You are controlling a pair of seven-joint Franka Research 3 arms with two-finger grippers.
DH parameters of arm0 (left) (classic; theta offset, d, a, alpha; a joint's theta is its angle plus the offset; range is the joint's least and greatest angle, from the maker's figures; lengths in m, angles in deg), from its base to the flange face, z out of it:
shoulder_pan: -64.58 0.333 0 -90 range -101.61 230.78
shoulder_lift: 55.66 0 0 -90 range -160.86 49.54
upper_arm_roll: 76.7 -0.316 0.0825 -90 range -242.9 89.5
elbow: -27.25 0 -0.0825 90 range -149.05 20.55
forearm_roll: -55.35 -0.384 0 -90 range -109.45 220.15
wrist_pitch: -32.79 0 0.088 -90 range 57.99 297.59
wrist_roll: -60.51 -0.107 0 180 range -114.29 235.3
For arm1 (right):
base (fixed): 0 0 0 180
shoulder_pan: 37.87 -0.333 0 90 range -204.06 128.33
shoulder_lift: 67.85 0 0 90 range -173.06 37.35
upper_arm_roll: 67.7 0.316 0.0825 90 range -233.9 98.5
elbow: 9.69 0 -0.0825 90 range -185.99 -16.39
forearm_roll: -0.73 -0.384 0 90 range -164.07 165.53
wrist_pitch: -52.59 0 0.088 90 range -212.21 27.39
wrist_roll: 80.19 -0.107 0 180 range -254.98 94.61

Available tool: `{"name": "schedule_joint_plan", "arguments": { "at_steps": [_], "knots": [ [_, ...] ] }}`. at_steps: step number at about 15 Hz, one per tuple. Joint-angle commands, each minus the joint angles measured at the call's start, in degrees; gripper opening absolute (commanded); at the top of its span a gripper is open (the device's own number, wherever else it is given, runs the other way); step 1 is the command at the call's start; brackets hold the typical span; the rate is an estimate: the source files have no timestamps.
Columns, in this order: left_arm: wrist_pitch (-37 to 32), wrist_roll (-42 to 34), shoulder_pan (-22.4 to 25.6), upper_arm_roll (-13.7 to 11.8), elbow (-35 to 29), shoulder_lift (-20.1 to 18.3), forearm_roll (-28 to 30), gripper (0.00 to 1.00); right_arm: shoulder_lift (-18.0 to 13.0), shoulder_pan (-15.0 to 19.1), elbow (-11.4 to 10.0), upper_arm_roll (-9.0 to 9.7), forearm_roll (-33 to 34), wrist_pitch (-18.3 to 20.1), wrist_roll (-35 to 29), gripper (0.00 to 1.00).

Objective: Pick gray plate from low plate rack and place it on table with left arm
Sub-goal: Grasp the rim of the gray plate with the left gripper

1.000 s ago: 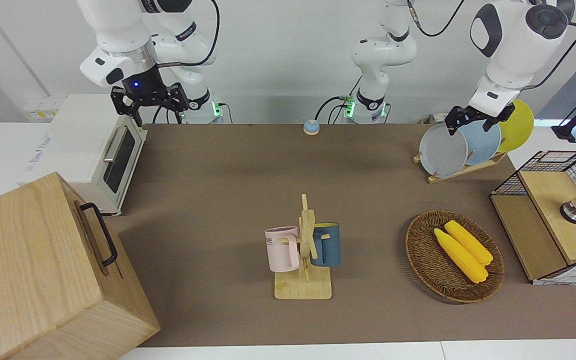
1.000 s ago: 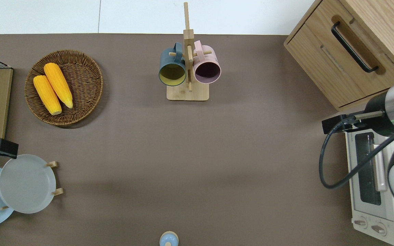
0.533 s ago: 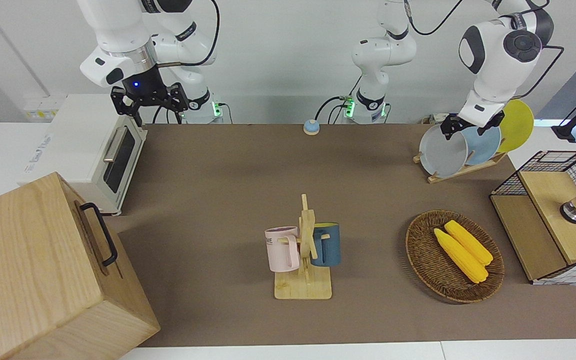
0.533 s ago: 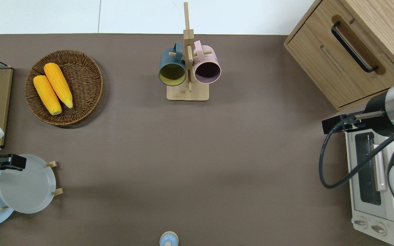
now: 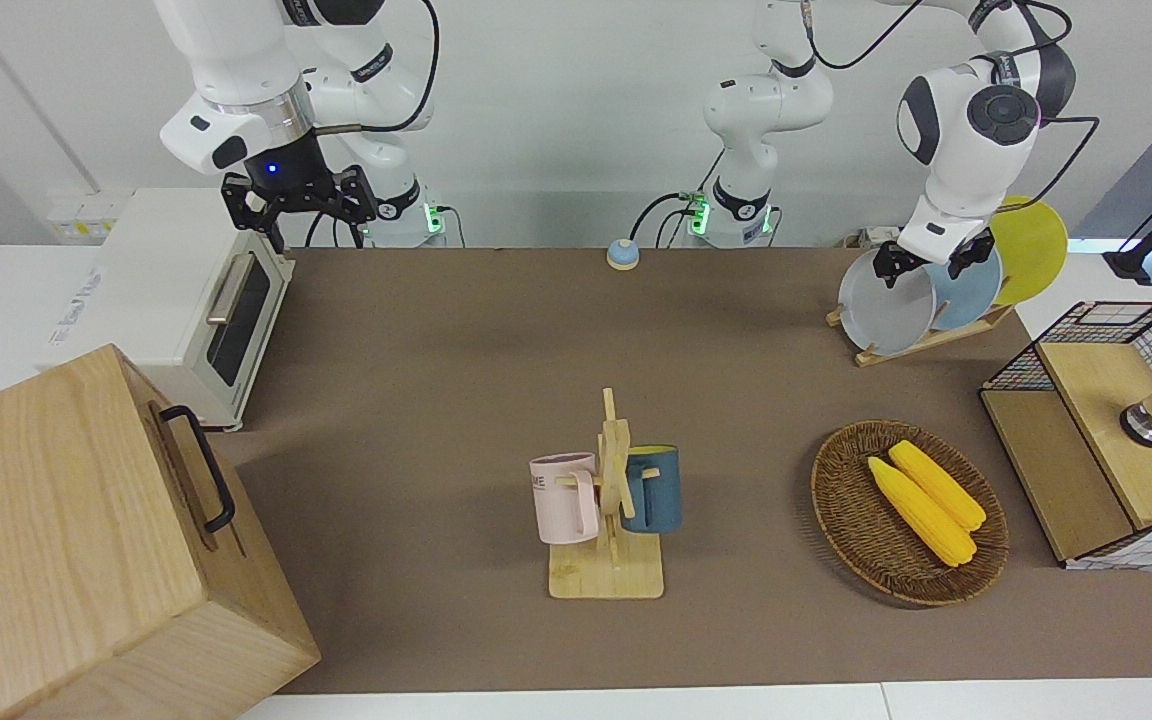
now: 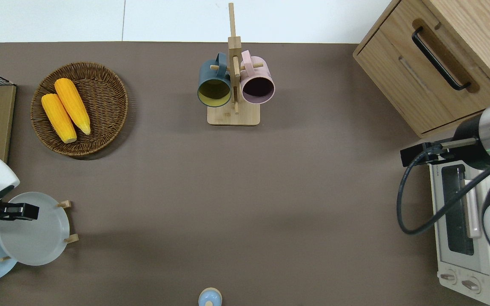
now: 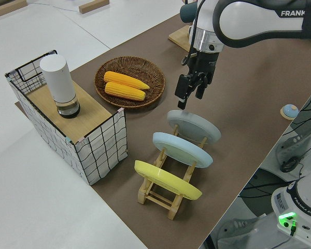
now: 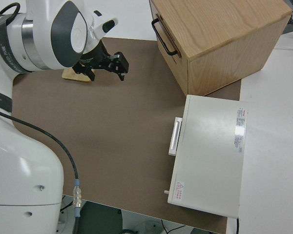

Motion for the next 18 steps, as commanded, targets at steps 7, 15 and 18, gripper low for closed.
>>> {"name": "schedule_joint_plan", "arguments": {
  "at_steps": [7,15,18],
  "knots": [
    [8.3,-1.4,1.5,-0.7,-8.2,-2.5,-3.0,1.00,-0.2,1.2,0.5,1.07,0.1,0.9,-0.7,0.983],
    [11.2,-1.3,2.5,-1.1,-10.2,-2.5,-3.0,0.98,-0.2,1.2,0.5,1.07,0.1,0.9,-0.7,0.983],
    [11.2,-1.3,2.5,-1.1,-10.2,-2.4,-3.1,0.53,-0.2,1.2,0.5,1.07,0.1,0.9,-0.7,0.983]
  ]
}}
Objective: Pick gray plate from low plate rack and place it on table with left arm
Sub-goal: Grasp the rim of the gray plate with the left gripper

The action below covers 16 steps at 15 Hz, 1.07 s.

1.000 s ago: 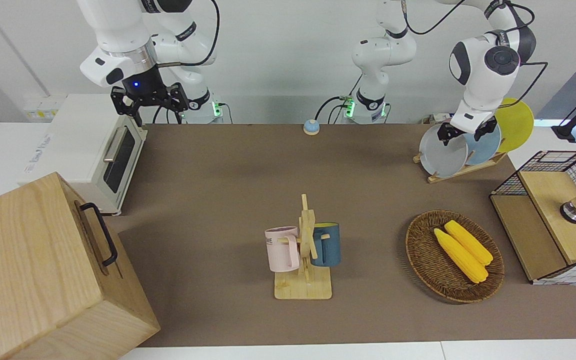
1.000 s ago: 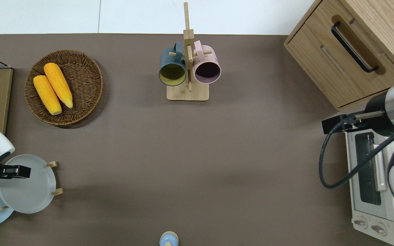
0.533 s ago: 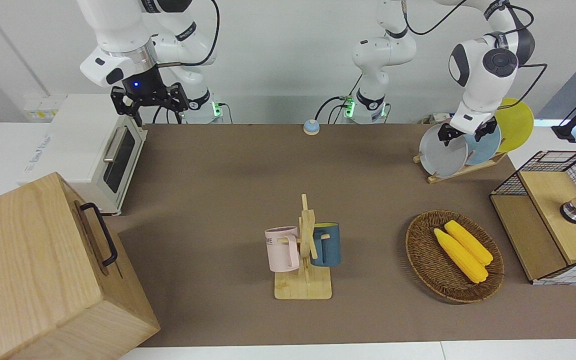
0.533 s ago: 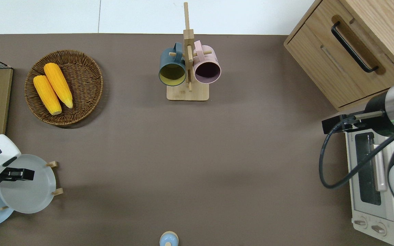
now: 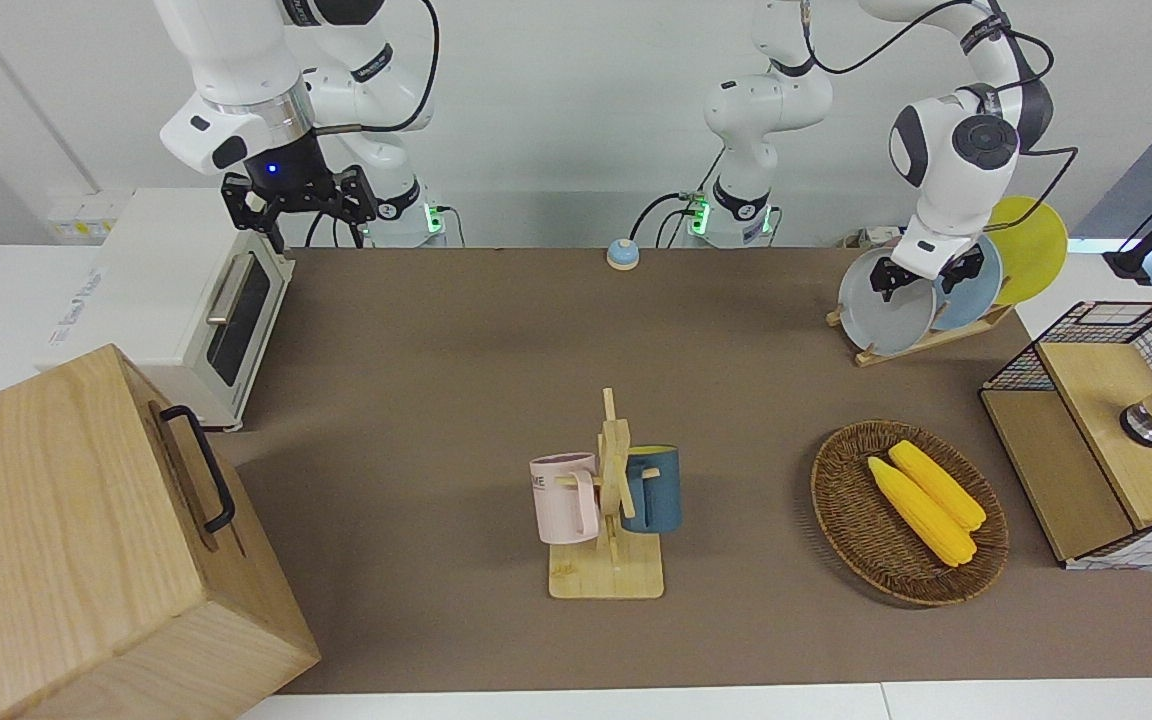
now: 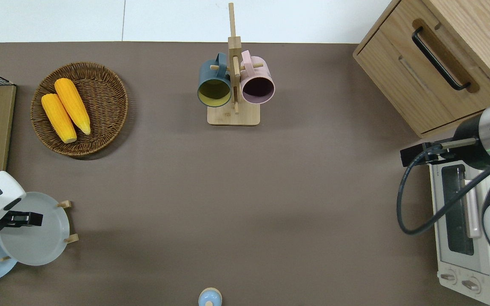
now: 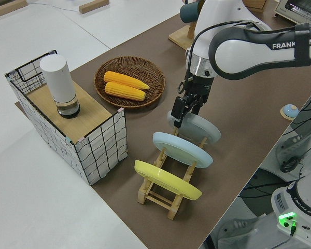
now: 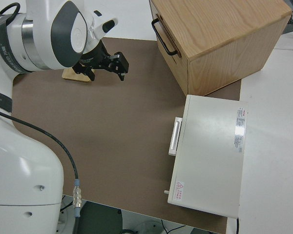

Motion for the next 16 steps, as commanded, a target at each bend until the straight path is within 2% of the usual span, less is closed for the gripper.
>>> {"name": "schedule_joint_plan", "arguments": {
  "at_steps": [1,3,5,12,16],
  "knots": [
    [1.6,-0.5,0.3,0.0,-2.1,-1.7,-1.1,0.39,-0.2,1.2,0.5,1.07,0.1,0.9,-0.7,0.983],
    [1.6,-0.5,0.3,0.0,-2.0,-1.8,-1.1,0.14,-0.2,1.2,0.5,1.07,0.1,0.9,-0.7,0.983],
    [1.6,-0.4,0.2,0.0,-2.0,-1.8,-1.1,0.00,-0.2,1.2,0.5,1.07,0.1,0.9,-0.7,0.983],
    [0.2,-0.5,0.1,0.0,-1.7,-1.8,-1.0,0.00,-0.2,1.2,0.5,1.07,0.1,0.9,-0.7,0.983],
    [-4.4,-0.2,-0.5,0.5,1.9,-2.3,-0.5,0.00,-0.2,1.2,0.5,1.07,0.1,0.9,-0.7,0.983]
  ]
}}
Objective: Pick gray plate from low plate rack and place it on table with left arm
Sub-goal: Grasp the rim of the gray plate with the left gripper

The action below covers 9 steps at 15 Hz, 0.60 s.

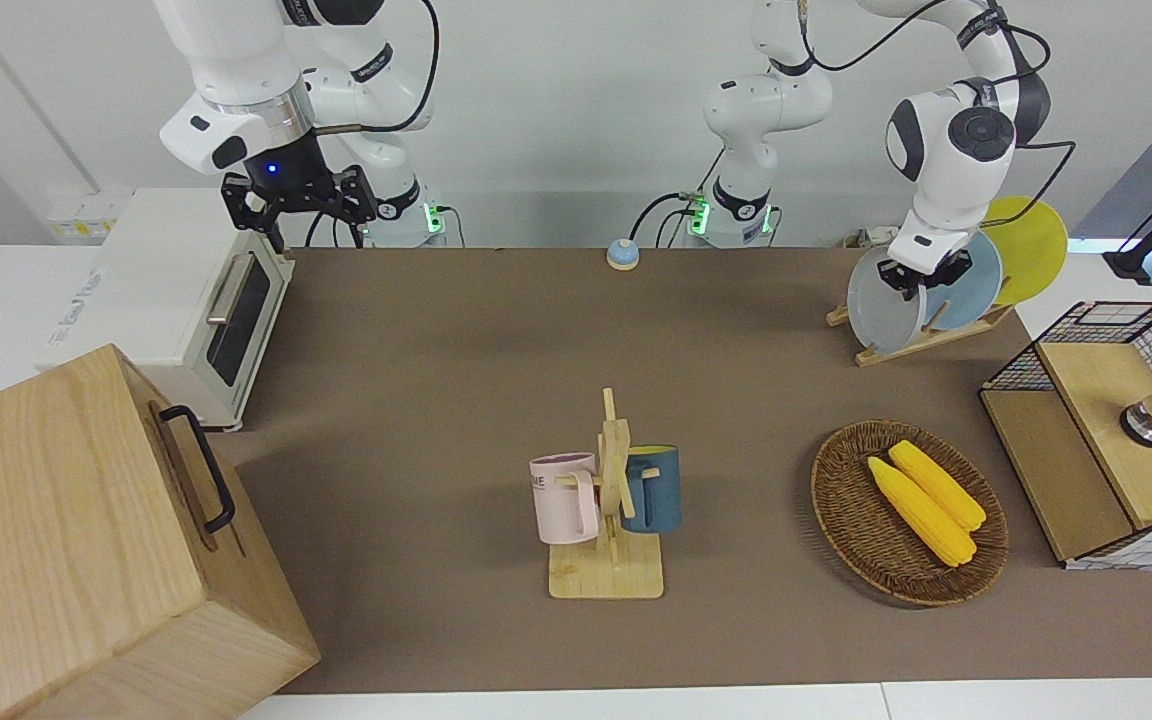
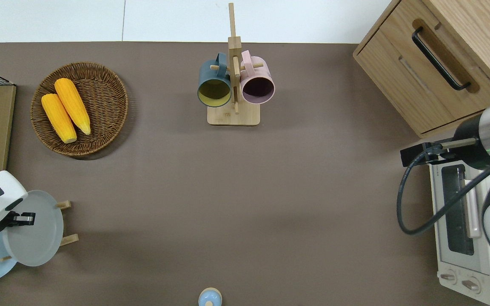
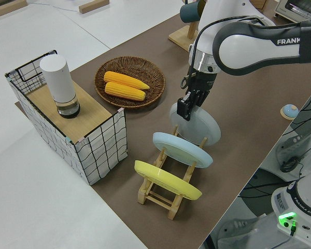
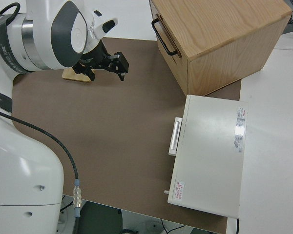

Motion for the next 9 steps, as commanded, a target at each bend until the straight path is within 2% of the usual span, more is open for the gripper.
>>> {"name": "schedule_joint_plan", "arguments": {
  "at_steps": [1,7,9],
  "knots": [
    [-4.8,-0.4,-0.3,0.0,3.0,-1.2,-1.1,0.00,-0.1,1.2,0.5,1.07,0.1,0.9,-0.7,0.983],
    [-11.6,0.1,-0.4,1.7,8.8,-1.1,-0.9,0.00,-0.1,1.2,0.5,1.07,0.1,0.9,-0.7,0.983],
    [-13.5,0.3,-0.4,2.2,10.5,-1.1,0.8,0.00,-0.1,1.2,0.5,1.07,0.1,0.9,-0.7,0.983]
  ]
}}
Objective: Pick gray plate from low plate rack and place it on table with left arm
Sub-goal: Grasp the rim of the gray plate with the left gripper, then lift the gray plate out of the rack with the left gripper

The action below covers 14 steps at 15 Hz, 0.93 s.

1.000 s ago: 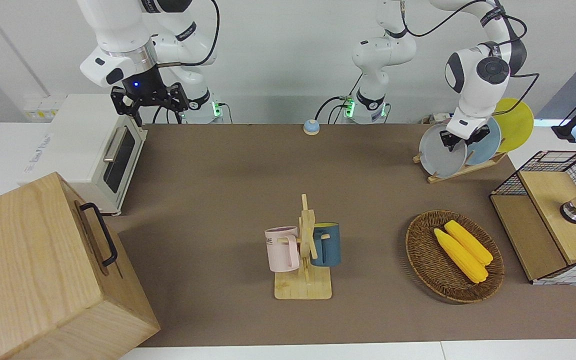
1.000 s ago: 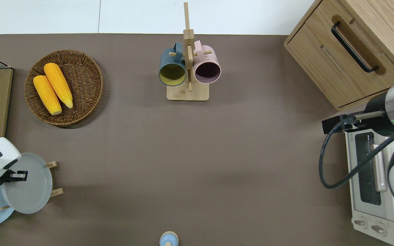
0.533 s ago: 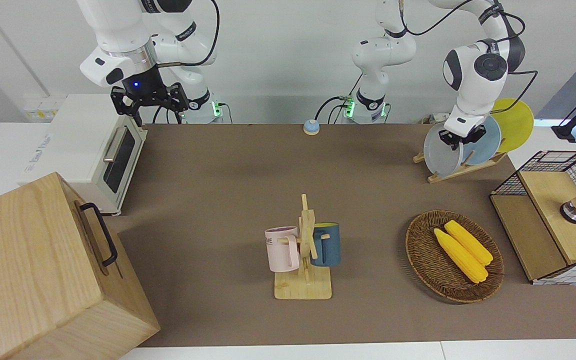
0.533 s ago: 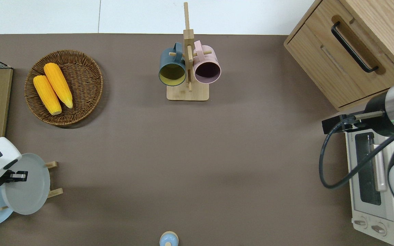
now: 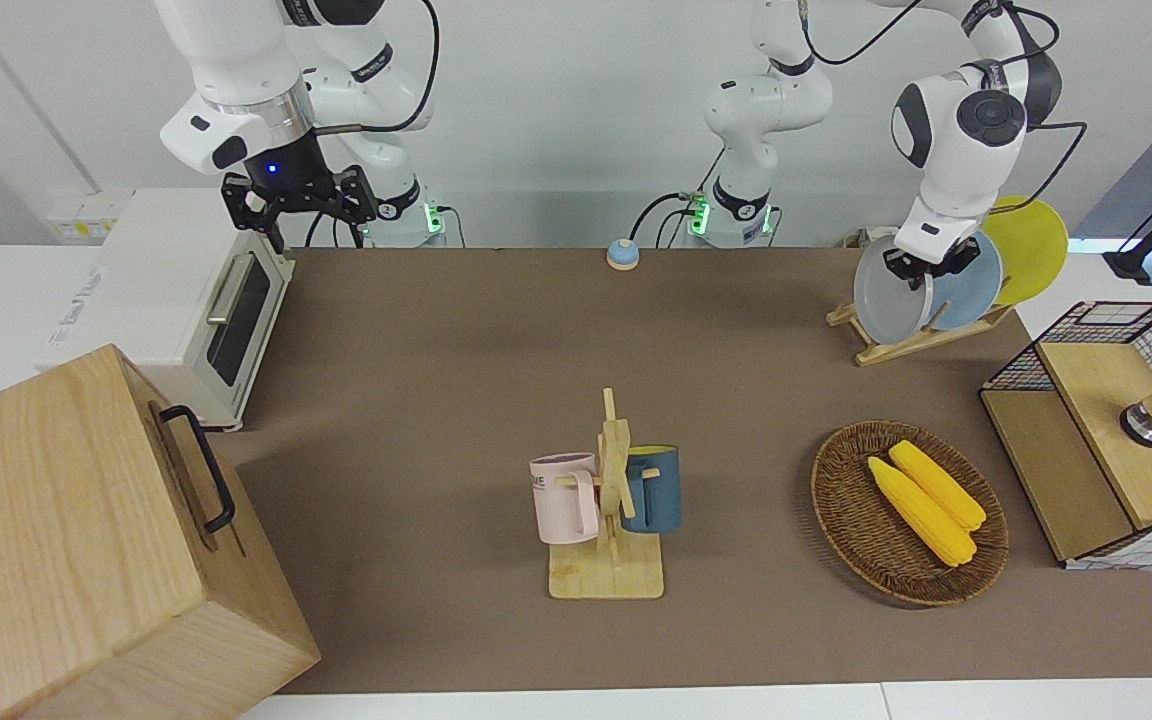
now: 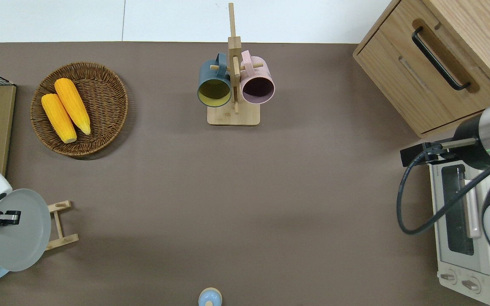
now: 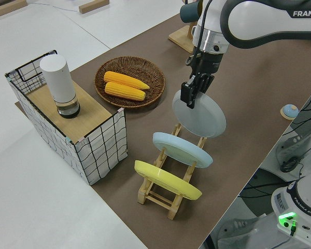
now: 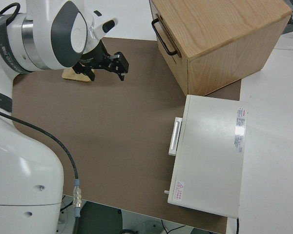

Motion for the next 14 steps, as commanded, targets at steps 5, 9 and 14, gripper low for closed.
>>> {"name": "schedule_joint_plan", "arguments": {
  "at_steps": [5,9,14],
  "knots": [
    [-10.6,0.4,-0.2,2.7,9.4,0.1,2.8,0.00,-0.2,1.2,0.5,1.07,0.1,0.9,-0.7,0.983],
    [-13.4,3.4,-0.2,3.9,12.3,0.2,5.7,0.00,-0.2,1.2,0.5,1.07,0.1,0.9,-0.7,0.983],
    [-15.0,3.8,0.1,3.5,13.8,0.1,13.8,0.00,-0.2,1.2,0.5,1.07,0.1,0.9,-0.7,0.983]
  ]
}}
